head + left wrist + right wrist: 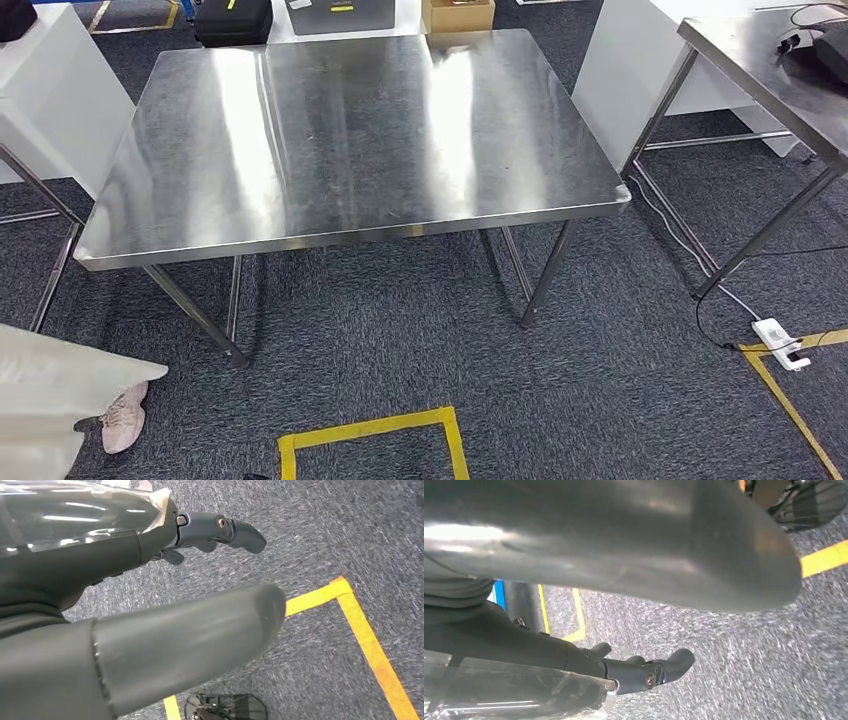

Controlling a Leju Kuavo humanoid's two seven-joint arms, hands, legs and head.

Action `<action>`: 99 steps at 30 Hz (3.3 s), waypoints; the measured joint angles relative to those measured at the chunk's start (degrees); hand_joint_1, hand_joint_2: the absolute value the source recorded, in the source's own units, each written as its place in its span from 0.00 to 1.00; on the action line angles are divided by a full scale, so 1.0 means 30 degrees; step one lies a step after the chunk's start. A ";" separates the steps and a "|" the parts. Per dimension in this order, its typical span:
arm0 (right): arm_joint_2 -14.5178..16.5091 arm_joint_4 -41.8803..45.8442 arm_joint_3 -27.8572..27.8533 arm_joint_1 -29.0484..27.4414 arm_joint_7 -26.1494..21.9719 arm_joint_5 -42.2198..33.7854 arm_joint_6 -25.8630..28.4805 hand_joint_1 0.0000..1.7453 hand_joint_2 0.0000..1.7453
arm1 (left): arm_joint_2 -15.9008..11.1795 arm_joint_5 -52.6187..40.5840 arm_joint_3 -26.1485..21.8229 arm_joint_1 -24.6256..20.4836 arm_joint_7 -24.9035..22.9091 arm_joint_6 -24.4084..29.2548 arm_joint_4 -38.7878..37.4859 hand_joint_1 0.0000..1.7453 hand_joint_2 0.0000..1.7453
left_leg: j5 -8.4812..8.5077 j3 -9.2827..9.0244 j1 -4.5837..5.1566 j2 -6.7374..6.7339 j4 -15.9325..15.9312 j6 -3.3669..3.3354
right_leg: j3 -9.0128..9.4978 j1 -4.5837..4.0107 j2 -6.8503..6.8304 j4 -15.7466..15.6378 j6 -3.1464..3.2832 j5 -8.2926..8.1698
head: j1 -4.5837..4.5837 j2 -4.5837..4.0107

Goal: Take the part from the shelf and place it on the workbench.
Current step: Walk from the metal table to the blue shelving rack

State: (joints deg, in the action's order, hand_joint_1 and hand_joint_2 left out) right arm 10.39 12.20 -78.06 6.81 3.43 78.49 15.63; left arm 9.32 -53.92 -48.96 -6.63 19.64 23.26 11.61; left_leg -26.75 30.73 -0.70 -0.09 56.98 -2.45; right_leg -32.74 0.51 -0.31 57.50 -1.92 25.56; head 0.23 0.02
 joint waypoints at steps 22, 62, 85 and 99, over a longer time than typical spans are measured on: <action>-0.0534 0.0000 0.0523 -0.0098 0.0490 0.0534 -0.0282 0.00 0.00 | -0.0006 0.0412 -0.0355 0.0234 0.0273 0.0033 0.0000 0.00 0.00 | -0.1757 0.2765 -0.0020 -0.0011 0.4891 0.0809 | 0.0799 0.0070 0.0000 -0.0316 0.0895 0.0482 | -0.0025 0.0000; -0.0982 0.0000 0.0862 -0.0224 0.1047 0.0113 0.0058 0.00 0.00 | 0.0330 -0.0065 -0.0670 0.0090 0.0191 0.0038 -0.0007 0.00 0.00 | -0.0219 -0.0451 0.0109 -0.0058 -0.0444 -0.0311 | -0.0250 -0.0063 0.0037 0.0541 0.0060 0.0549 | -0.0070 0.0000; -0.0905 -0.0004 0.0833 -0.0222 0.0891 0.0011 -0.0013 0.00 0.00 | 0.0138 -0.0007 -0.0692 0.0004 0.0288 0.0142 -0.0005 0.00 0.00 | -0.1489 0.0464 0.0036 0.0034 0.2634 0.0582 | 0.0754 0.0007 0.0043 -0.0824 0.0960 0.0122 | -0.0188 0.0000; -0.0834 -0.0022 0.0840 -0.0170 0.0502 0.0131 -0.0375 0.00 0.00 | 0.0053 0.0322 -0.0953 0.0244 0.0492 0.0461 0.0000 0.00 0.00 | 0.0579 0.0341 0.0030 -0.0243 -0.0691 -0.0206 | -0.0417 0.0268 0.0056 0.3814 -0.0365 0.2256 | -0.0053 0.0000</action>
State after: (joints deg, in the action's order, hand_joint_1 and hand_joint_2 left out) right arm 7.88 12.13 -75.54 6.30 4.93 78.89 14.50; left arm 9.47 -52.95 -51.82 -5.90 21.12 24.64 11.61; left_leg -25.02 31.75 -0.61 -0.82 54.91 -3.07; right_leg -33.99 1.32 -0.14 68.94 -3.01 32.33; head 0.08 0.02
